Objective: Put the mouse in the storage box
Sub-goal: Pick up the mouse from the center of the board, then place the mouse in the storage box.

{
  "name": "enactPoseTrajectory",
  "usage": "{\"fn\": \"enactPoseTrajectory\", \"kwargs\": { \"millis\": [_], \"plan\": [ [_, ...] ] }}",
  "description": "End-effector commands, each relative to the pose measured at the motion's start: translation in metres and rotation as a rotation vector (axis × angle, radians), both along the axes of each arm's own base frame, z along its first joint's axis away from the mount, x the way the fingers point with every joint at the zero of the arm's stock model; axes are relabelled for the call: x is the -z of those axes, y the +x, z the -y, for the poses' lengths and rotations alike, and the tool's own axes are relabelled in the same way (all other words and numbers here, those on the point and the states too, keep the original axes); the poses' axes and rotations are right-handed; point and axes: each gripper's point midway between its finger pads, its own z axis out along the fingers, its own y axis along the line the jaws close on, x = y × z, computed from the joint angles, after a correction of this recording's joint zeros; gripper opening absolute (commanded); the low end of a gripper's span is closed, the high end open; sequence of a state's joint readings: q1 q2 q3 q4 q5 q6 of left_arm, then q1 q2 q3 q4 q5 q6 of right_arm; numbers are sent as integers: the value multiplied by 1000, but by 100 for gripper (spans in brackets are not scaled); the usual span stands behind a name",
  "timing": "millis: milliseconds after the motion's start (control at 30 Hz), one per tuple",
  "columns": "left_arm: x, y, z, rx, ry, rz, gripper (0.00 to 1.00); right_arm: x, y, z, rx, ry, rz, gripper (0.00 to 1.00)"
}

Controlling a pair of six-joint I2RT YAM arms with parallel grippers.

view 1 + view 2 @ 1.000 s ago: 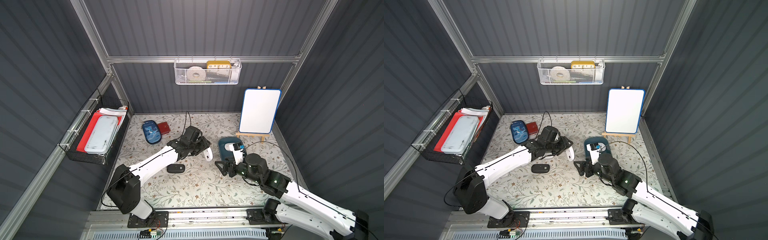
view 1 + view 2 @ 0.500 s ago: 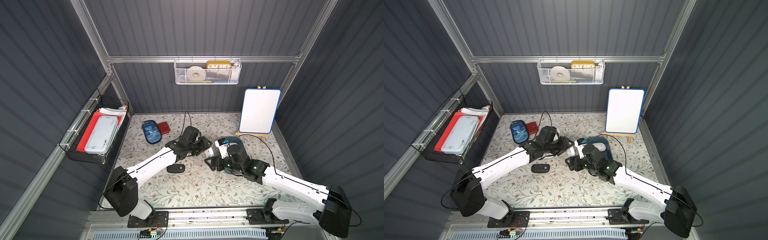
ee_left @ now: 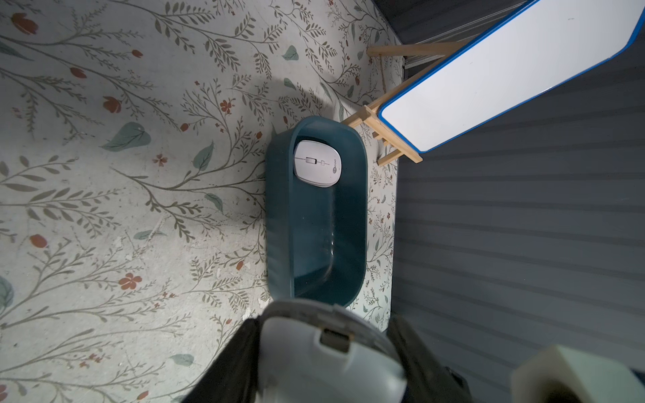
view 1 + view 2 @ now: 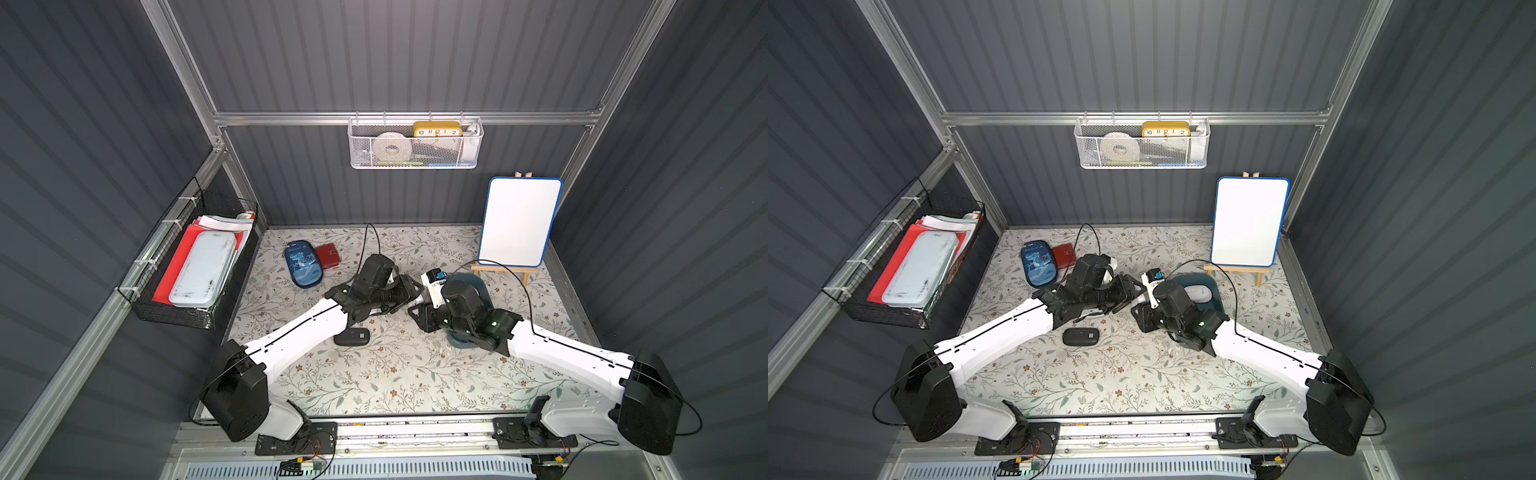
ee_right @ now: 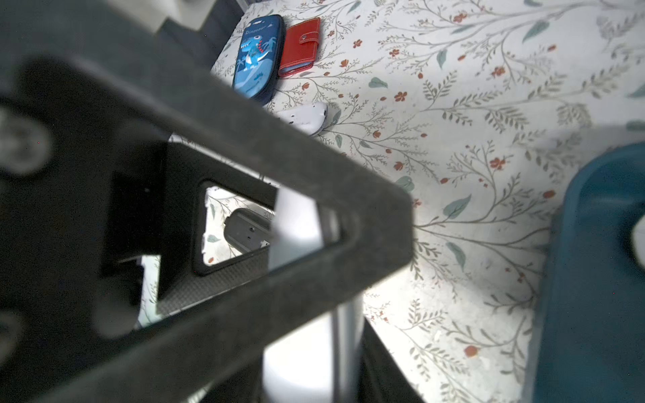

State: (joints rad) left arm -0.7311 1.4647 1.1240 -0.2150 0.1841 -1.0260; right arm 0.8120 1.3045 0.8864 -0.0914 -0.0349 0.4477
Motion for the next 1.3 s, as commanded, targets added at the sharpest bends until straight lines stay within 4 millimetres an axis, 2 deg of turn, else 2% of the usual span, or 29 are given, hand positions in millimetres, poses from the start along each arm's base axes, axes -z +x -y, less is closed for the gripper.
{"fn": "enactPoseTrajectory", "kwargs": {
  "millis": [0, 67, 100, 167, 233, 300, 400, 533, 700, 867, 1067, 1267],
  "plan": [
    [-5, -5, 0, 34, -17, 23, 44, -21, 11, -4, 15, 33, 46, 29],
    [-4, -6, 0, 36, -18, 22, 51, -18, 15, -2, 25, 26, 40, 22],
    [-4, -6, 0, 35, -17, 23, 58, -17, 16, -1, 24, 23, 38, 21],
    [-6, -7, -1, 37, -15, 25, 79, -12, 18, 1, 19, -4, 37, 18],
    [-8, -7, -6, 27, 21, 24, 92, -8, 20, 8, 15, -51, 49, 15],
    [-11, -5, -19, -9, 88, 35, 99, -3, 25, 23, 37, -132, 73, 13],
    [-20, -6, -43, -62, 154, 65, 99, 8, 32, 56, 68, -282, 102, 12],
    [-19, -11, -75, -134, 198, 78, 99, 29, 43, 112, 99, -633, 199, 11],
    [-6, -21, -97, -167, 213, 55, 99, 62, 51, 145, -9, -927, 232, 10],
    [-3, -32, -110, -174, 235, 58, 99, 85, 59, 187, 43, -1113, 165, 10],
    [-1, -35, -113, -168, 235, 78, 99, 126, 59, 189, -138, -1220, 163, 14],
    [9, -36, -113, -152, 249, 73, 99, 137, 75, 189, -218, -1272, 204, 14]
  ]
}}
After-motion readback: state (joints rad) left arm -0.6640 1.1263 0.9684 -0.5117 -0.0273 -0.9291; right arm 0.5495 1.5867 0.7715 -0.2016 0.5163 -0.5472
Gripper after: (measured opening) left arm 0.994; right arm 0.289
